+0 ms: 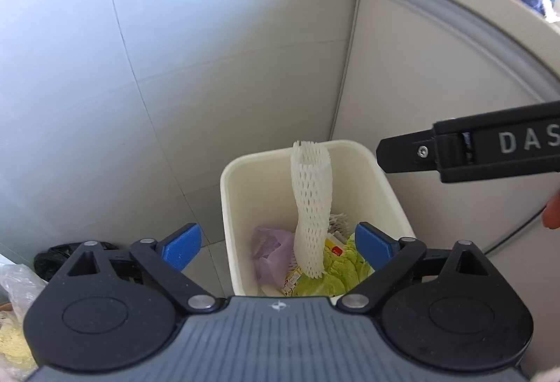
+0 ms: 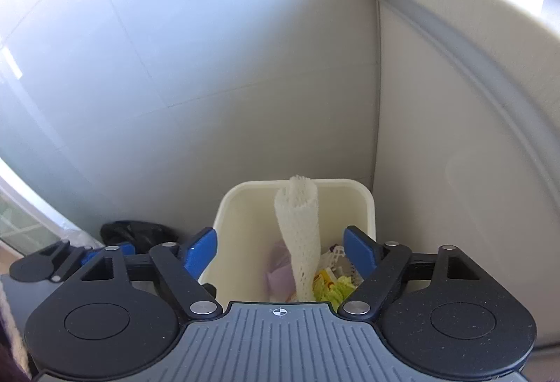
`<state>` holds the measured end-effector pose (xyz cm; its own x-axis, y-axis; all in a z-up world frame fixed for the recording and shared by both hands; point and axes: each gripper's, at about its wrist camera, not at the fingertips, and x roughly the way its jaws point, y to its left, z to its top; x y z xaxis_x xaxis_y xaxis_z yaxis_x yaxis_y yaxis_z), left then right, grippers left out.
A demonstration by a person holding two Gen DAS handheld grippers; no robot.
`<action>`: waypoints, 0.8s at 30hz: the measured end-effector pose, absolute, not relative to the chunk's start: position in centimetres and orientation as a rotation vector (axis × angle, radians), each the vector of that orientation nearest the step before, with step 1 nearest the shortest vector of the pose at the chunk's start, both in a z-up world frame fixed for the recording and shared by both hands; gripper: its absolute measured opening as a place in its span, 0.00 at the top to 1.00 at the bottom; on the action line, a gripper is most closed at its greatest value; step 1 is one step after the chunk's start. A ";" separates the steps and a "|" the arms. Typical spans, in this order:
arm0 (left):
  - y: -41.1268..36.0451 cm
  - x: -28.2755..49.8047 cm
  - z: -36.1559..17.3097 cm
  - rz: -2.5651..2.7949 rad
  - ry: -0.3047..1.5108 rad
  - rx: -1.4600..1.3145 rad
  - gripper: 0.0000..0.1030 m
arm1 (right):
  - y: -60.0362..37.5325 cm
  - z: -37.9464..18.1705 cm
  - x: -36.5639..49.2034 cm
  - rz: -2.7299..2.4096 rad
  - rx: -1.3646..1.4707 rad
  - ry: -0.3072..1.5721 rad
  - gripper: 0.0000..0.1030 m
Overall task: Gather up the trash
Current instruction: 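Move both tools back up to the crumpled tissues on the counter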
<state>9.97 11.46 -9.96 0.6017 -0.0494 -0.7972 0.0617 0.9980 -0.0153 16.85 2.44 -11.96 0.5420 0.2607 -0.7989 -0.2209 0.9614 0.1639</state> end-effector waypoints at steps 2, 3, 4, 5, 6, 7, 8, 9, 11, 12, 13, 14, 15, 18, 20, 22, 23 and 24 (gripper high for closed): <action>11.4 9.7 -9.1 -0.052 0.908 0.026 0.06 | 2.5 -10.7 16.3 0.289 0.034 0.949 0.14; 11.3 9.5 -8.5 -0.049 0.899 0.031 0.06 | 2.5 -9.9 16.0 0.294 0.030 0.942 0.14; 11.1 9.3 -7.9 -0.050 0.889 0.036 0.06 | 2.4 -9.2 15.9 0.299 0.030 0.933 0.14; 11.1 9.1 -7.2 -0.052 0.880 0.040 0.05 | 2.3 -8.4 15.7 0.305 0.031 0.922 0.13; 11.0 8.9 -6.5 -0.054 0.872 0.044 0.04 | 2.2 -7.5 15.4 0.307 0.031 0.910 0.11; 10.9 8.6 -5.8 -0.058 0.864 0.047 0.04 | 2.1 -6.8 15.1 0.308 0.030 0.897 0.11; 10.7 8.4 -5.2 -0.063 0.856 0.049 0.03 | 1.9 -5.7 14.8 0.309 0.025 0.883 0.09; 10.6 8.3 -4.6 -0.068 0.847 0.052 0.02 | 1.7 -5.0 14.5 0.309 0.020 0.871 0.09; 10.5 8.0 -3.4 -0.073 0.834 0.052 0.01 | 1.4 -3.8 14.1 0.308 0.009 0.851 0.08; 10.4 7.9 -2.8 -0.075 0.828 0.053 0.01 | 1.1 -3.1 13.9 0.307 0.002 0.843 0.08; 10.3 7.8 -2.4 -0.077 0.821 0.053 0.01 | 0.8 -2.6 13.7 0.305 -0.007 0.834 0.08; 10.2 7.8 -1.9 -0.080 0.816 0.053 0.01 | 0.5 -2.0 13.5 0.297 -0.016 0.821 0.07; 10.2 7.8 -1.4 -0.084 0.811 0.051 0.01 | 0.1 -0.9 13.1 0.287 -0.022 0.808 0.07; 9.7 8.0 0.2 -0.099 0.796 0.034 0.01 | -1.7 1.0 12.7 0.251 -0.019 0.769 0.06; 9.2 8.5 0.8 -0.109 0.773 0.023 0.01 | -3.3 2.2 12.5 0.211 -0.015 0.738 0.03; 8.4 9.5 1.3 -0.121 0.747 0.023 0.01 | -4.9 3.2 12.5 0.166 -0.017 0.706 0.02; 7.9 9.9 1.7 -0.129 0.733 0.027 0.01 | -6.1 3.7 12.5 0.136 -0.020 0.689 0.02; 7.3 10.4 2.0 -0.137 0.720 0.032 0.01 | -7.1 4.1 12.6 0.111 -0.023 0.677 0.02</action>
